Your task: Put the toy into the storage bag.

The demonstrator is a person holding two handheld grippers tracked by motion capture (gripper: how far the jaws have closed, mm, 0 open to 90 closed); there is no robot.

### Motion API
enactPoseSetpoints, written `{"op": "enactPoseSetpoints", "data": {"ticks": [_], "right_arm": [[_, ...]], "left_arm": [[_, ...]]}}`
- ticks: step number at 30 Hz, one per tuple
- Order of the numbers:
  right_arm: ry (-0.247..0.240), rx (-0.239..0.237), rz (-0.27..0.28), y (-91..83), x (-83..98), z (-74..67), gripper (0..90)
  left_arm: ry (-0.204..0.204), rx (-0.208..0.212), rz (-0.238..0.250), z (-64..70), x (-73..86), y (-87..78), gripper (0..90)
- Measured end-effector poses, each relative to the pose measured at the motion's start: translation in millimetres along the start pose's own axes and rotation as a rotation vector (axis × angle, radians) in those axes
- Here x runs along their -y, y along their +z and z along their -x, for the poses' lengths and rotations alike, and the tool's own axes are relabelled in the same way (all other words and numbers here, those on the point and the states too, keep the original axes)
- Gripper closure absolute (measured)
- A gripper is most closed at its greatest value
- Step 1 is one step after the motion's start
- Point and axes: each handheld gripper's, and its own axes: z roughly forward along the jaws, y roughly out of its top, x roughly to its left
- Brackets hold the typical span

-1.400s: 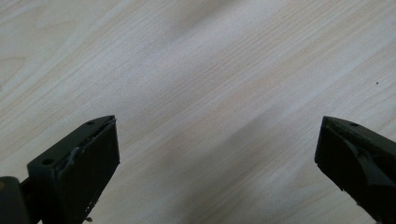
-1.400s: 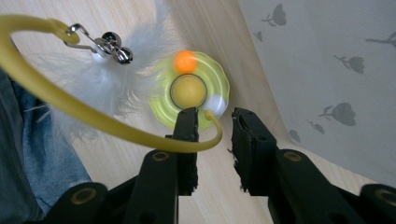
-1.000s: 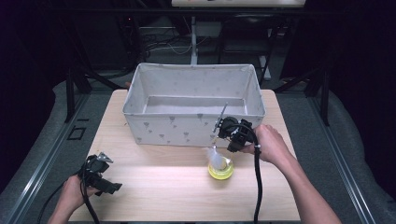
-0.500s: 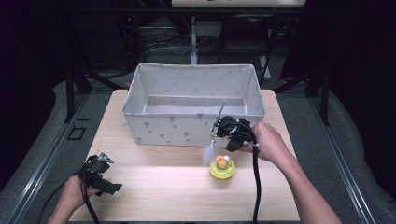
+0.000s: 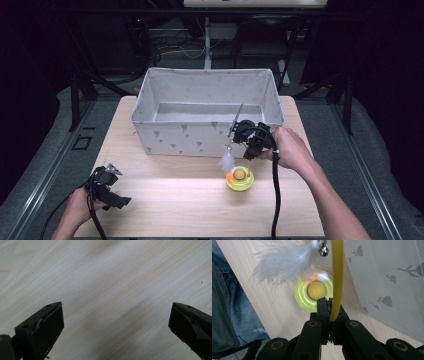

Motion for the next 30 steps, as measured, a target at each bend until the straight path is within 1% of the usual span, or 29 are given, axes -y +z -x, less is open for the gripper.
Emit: {"op": "enactPoseSetpoints", "data": {"ticks": [5, 12, 24, 29, 30], "right_arm": [[0.002, 0.003, -0.003, -3.8, -0.9, 0.6, 88.1], [0.004, 0.008, -0.002, -11.2, 0.7, 1.9, 88.1], [0.01, 0.006, 0.0, -23.4, 2.7, 4.2, 88.0], [0.002, 0.006, -0.004, -30.9, 1.7, 5.6, 88.0], [0.003, 0.003, 0.002, -31.5, 1.7, 5.7, 88.0]], "left_arm": [[0.01, -0.011, -0.008, 0.4, -0.2, 0.1, 0.3], [0.016, -0.02, -0.001, 1.1, -0.9, -0.5, 0.3], [0.016, -0.017, 0.0, 1.9, -1.3, 0.4, 0.3], [0.016, -0.015, -0.003, 1.7, -1.2, 0.5, 0.3], [0.016, -0.015, -0.003, 1.7, -1.2, 0.5, 0.3]]}}
